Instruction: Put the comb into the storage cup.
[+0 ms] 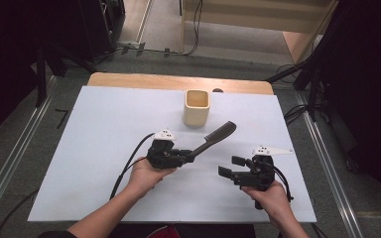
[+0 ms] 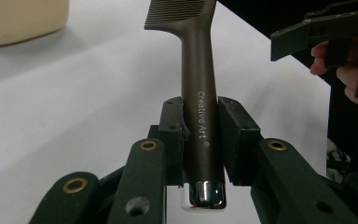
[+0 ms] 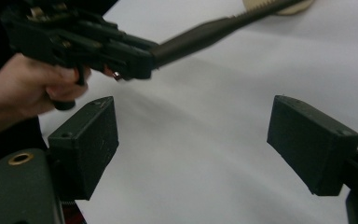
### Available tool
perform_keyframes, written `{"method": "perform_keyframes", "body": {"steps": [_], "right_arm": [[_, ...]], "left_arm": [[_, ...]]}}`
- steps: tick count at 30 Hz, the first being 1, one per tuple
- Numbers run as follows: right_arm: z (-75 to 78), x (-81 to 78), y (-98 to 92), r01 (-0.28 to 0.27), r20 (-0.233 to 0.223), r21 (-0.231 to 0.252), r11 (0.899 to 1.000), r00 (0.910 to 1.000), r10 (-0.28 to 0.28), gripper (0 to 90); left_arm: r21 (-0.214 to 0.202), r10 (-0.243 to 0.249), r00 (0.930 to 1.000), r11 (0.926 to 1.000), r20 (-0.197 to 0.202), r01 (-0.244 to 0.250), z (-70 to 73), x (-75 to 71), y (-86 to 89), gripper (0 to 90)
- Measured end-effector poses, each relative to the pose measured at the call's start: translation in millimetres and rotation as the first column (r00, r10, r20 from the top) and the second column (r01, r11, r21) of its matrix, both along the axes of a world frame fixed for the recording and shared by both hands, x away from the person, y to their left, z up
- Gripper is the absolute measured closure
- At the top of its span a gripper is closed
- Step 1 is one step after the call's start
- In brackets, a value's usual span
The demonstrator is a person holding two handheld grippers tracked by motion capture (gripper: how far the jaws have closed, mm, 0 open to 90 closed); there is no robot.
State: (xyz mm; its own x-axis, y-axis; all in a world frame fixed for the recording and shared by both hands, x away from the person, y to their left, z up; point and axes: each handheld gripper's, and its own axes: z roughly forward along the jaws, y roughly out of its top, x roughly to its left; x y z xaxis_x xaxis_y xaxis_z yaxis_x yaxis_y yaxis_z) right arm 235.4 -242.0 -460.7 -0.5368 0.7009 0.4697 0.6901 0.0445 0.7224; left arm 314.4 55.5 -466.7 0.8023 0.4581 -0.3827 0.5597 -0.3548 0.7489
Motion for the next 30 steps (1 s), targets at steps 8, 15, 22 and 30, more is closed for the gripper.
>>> {"method": "perform_keyframes", "body": {"steps": [8, 15, 22, 30], "right_arm": [[4.2, 6.1, 6.9, 0.058, -0.022, 0.068, 0.996, 0.9982, -0.057, 14.7], [6.2, 11.6, 8.0, 0.122, -0.036, 0.105, 0.987, 0.9922, -0.119, 14.8], [6.2, 20.1, 10.0, 0.188, -0.057, 0.138, 0.972, 0.9817, -0.182, 14.9], [2.9, 31.5, 14.5, 0.248, -0.115, 0.220, 0.944, 0.9671, -0.227, 17.9]], "left_arm": [[-0.077, 0.010, 0.9971, 0.9969, -0.075, -0.016, -2.3, 2.0, -12.7, 73.6], [-0.148, 0.045, 0.9916, 0.9869, -0.121, -0.063, -4.7, 4.6, -18.7, 73.6], [-0.195, 0.078, 0.9875, 0.9753, -0.137, -0.104, -7.2, 3.9, -19.0, 73.6], [-0.210, 0.109, 0.9854, 0.9684, -0.131, -0.135, -11.2, 2.3, -18.7, 73.6]]}}
